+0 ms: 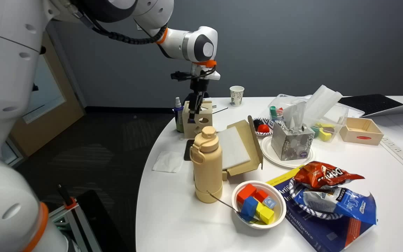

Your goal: Move the box

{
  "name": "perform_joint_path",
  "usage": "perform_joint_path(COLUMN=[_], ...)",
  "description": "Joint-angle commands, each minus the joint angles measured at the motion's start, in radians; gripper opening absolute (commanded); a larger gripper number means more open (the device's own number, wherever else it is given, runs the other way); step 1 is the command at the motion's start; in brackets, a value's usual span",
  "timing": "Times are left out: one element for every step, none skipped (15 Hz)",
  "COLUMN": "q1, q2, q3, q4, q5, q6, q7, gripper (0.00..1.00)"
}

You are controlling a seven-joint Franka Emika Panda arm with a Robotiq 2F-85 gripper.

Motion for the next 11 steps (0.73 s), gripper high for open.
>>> perform_joint_path(q1=[0.003, 0.005, 0.008, 0.012, 0.014, 0.015, 0.014, 0.012, 0.008, 0.003, -0.001], q2=[-0.077, -0.094, -0.127, -0.159, -0.195, -0.233, -0.27, -0.3, -0.331, -0.357, -0.38], q3=[0.007, 0.008, 0.005, 0.004, 0.003, 0.004, 0.007, 0.012, 0.016, 0.021, 0.028], q4=[-0.065, -0.071, -0.084, -0.096, -0.11, -0.124, -0.136, -0.146, -0.157, -0.168, -0.181], q5=[-0.009, -0.013, -0.024, -0.036, -0.049, -0.062, -0.072, -0.08, -0.089, -0.093, -0.094], q6=[0.121, 0.149, 0.17, 0.189, 0.206, 0.21, 0.21, 0.212, 0.213, 0.212, 0.218], q7=[-0.007, -0.006, -0.006, -0.002, 0.002, 0.004, 0.004, 0.005, 0.002, 0.001, -0.004], gripper=[1.0, 1.0, 1.0, 1.0, 1.0, 1.0, 1.0, 1.0, 1.0, 1.0, 1.0])
